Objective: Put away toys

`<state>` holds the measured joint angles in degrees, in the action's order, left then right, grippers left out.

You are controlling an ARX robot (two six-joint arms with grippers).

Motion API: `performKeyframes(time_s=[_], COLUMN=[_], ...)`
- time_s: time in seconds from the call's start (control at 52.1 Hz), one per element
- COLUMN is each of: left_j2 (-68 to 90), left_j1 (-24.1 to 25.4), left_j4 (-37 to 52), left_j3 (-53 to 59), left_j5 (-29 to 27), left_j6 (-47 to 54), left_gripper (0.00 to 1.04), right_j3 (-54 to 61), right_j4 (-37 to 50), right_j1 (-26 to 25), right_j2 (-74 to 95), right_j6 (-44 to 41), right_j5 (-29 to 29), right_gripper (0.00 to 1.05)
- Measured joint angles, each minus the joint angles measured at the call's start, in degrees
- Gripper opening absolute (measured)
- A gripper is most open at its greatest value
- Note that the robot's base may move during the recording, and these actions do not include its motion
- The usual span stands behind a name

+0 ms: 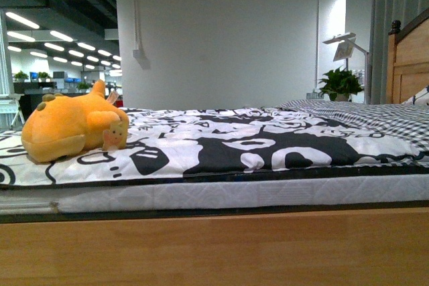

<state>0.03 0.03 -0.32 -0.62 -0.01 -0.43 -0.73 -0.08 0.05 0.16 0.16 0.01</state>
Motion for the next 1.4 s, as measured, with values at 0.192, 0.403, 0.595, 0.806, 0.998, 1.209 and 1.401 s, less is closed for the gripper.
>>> performKeyframes(time_s=[0.192, 0.403, 0.595, 0.806, 0.998, 1.209, 1.401], left_j2=[0.00, 0.00, 0.00, 0.00, 0.00, 0.00, 0.00], left_j1=[0.02, 0.00, 0.00, 0.00, 0.02, 0.02, 0.02], left_j4=[-0.02, -0.02, 0.00, -0.02, -0.02, -0.02, -0.02], left_j3=[0.00, 0.00, 0.00, 0.00, 0.00, 0.00, 0.00], left_j5=[0.02, -0.02, -0.02, 0.07, 0.13, 0.09, 0.07], left_j6=[0.00, 0.00, 0.00, 0.00, 0.00, 0.00, 0.02], left_gripper=[0.99, 0.99, 0.99, 0.99, 0.99, 0.99, 0.99], right_j3=[0.00, 0.00, 0.00, 0.00, 0.00, 0.00, 0.00], right_j4=[0.00, 0.00, 0.00, 0.00, 0.00, -0.02, -0.04], right_j1=[0.00, 0.00, 0.00, 0.00, 0.00, 0.00, 0.00], right_j2=[0.02, 0.02, 0.02, 0.02, 0.02, 0.02, 0.02], right_j6=[0.00, 0.00, 0.00, 0.00, 0.00, 0.00, 0.00], right_j5=[0.02, 0.00, 0.02, 0.11, 0.20, 0.15, 0.09], right_gripper=[1.04, 1.04, 1.04, 1.04, 1.04, 1.04, 1.04])
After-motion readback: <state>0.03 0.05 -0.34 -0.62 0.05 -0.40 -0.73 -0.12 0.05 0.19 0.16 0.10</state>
